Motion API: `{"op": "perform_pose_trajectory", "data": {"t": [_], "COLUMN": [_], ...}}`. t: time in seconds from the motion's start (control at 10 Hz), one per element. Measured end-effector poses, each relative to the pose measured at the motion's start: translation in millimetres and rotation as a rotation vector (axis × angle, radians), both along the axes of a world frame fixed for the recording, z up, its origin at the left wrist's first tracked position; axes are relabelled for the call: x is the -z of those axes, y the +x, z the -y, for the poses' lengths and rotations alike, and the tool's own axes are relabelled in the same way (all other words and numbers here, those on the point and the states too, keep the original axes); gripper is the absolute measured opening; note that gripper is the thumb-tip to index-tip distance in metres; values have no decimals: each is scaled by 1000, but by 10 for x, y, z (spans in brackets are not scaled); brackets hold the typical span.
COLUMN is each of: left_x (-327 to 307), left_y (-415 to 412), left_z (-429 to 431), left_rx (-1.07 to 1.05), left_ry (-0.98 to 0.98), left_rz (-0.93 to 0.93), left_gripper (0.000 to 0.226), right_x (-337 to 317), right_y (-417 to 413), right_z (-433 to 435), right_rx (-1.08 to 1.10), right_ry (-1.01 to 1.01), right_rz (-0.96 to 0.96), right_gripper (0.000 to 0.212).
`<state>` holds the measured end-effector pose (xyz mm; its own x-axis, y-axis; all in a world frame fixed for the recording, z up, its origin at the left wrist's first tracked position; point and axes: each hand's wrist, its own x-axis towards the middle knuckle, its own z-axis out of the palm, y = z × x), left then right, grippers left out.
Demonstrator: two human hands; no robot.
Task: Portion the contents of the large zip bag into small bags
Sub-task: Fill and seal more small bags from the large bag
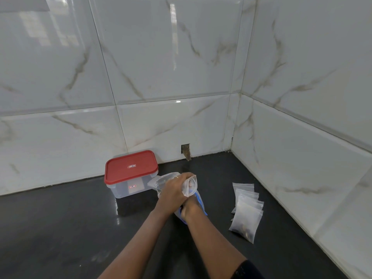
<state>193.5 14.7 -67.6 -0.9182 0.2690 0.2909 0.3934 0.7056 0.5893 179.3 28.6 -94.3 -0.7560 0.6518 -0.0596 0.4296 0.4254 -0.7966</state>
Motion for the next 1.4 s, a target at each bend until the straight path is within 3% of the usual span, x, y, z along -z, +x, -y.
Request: {"op": "perform_pose_trajectory", "data": {"t": [0.1,0.2,0.3,0.4,0.5,0.6,0.9,1.2,1.4], "left_x": [62,80,5,-15,-94,-130,-204,-198,-183], "left_y": [-15,-33,-41,-124,-180,-225,-223,-168,-154], "left_z": [-84,-105,-19,56,91,149,305,413,421], "left_rx": [-17,-67,-41,-81,-118,-164,-229,-246,-246], "left_ry": [0,-17,36,32,66,77,198,310,319], "left_rz": [36,59,0,-70,-62,-41,13,90,121], "left_gripper": [41,43,42,47,53,52,51,60,65], "right_x": [-198,-112,-35,8,-105,-153,-408,-945,-1346], "right_y": [28,-89,125,51,101,112,260,450,412], "right_z": [-162,-410,-456,-567,-577,-674,-958,-1388,-1345], "right_rx": [26,88,1,-37,-41,-24,-70,-263,-341], "right_ry": [-6,-908,-1086,-857,-669,-589,-649,-658,-648], "right_rz": [-13,-79,11,88,36,-1,-53,63,-88], "right_gripper": [43,36,19,25,22,24,21,21,20]}}
